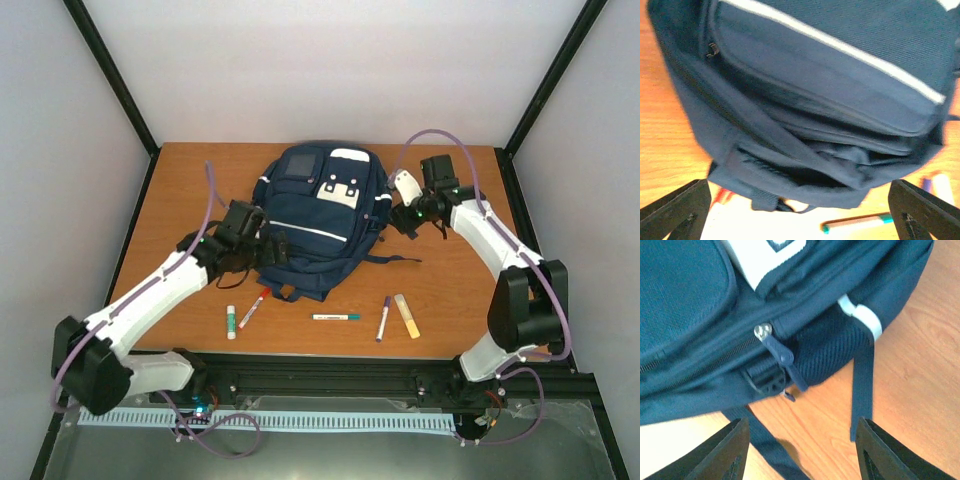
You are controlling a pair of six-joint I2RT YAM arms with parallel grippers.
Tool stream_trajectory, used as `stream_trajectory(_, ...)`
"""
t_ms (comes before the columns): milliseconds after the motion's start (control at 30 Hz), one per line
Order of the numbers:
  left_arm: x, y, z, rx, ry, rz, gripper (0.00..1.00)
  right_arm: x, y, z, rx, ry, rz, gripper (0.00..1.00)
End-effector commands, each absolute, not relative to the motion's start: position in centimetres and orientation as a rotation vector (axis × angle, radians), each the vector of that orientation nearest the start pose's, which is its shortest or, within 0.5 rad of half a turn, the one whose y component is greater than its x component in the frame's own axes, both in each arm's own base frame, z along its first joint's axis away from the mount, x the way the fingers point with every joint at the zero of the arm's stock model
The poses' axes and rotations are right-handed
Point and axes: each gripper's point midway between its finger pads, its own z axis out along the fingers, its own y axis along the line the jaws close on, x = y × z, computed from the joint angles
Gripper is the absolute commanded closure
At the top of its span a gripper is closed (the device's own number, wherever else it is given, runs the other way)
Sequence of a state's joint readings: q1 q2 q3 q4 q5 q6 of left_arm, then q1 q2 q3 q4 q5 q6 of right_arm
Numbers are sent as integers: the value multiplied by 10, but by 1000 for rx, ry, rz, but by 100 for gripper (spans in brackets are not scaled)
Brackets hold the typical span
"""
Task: Pack the student bag
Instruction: Adjust the student bag at the center of the board.
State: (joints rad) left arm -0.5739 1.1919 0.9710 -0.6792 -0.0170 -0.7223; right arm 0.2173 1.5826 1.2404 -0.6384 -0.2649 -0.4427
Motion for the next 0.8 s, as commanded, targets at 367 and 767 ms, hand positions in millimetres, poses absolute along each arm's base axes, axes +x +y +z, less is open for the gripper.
stream_trajectory(367, 293, -146, 154, -155, 2507, -330, 0, 475, 166, 145, -677, 2438, 476, 40)
stream_trajectory(767, 290, -85, 121, -432, 2621, 179, 0, 519, 143, 103, -570, 2523, 488, 46)
